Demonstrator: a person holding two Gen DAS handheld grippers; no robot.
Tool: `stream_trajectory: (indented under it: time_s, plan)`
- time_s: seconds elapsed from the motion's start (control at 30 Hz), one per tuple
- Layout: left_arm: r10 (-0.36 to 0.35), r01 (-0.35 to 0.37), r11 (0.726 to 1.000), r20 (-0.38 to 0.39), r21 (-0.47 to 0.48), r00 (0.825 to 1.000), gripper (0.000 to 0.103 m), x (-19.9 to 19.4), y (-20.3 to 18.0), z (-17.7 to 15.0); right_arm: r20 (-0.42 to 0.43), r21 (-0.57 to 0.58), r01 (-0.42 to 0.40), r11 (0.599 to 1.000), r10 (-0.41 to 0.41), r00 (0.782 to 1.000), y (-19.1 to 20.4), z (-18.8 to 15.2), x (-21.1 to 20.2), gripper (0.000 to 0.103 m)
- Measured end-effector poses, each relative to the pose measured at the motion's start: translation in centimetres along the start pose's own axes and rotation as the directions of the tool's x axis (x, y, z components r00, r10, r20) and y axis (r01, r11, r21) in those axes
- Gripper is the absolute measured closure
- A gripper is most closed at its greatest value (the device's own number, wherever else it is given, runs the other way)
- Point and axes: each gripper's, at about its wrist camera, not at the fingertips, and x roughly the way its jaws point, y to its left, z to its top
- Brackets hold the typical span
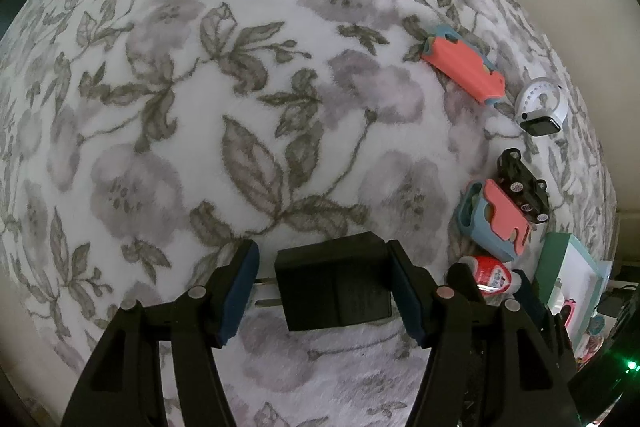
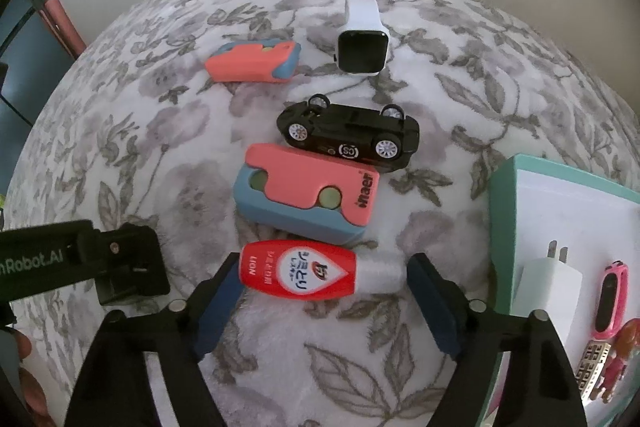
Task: Organize rigid objects
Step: 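Grasp the red Lion bottle with the right gripper while the left holds the black charger, then carry the black charger with the left gripper while the right carries the red bottle over the tray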
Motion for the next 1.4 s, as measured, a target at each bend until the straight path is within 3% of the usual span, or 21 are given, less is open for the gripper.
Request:
stream_trajectory:
  time_s: [0.47,0.53,1.03,1.4]
  plan:
    - [0.085,-0.086,0.990,0.013,0.112,0.996,0.034,0.5,-1.9,-1.8,0.000,-0.008,0.006,1.000,-0.006,1.000,0.1,0.0,-0.1,0.022]
    - [0.063,-0.064,0.992,0.018,0.112,0.998,0.045,0.3,-2.0,-1.9,0.000,-0.012,0.011,1.000,-0.011,1.000,0.3,-0.1,0.0,0.022]
    - [-0.030,0.023,0.995,0.075,0.095,0.997,0.045,-3.5,-2.8,-0.9,0.020,-0.001,-0.039,0.999,0.039,0.999,-0.2,0.3,-1.3,0.023]
    - [-0.132,0.099,0.981,0.204,0.164,0.970,0.045,-9.1,-5.9,-1.5,0.107,0.103,-0.009,0.995,-0.002,0.994,-3.5,1.5,-7.1,0.023]
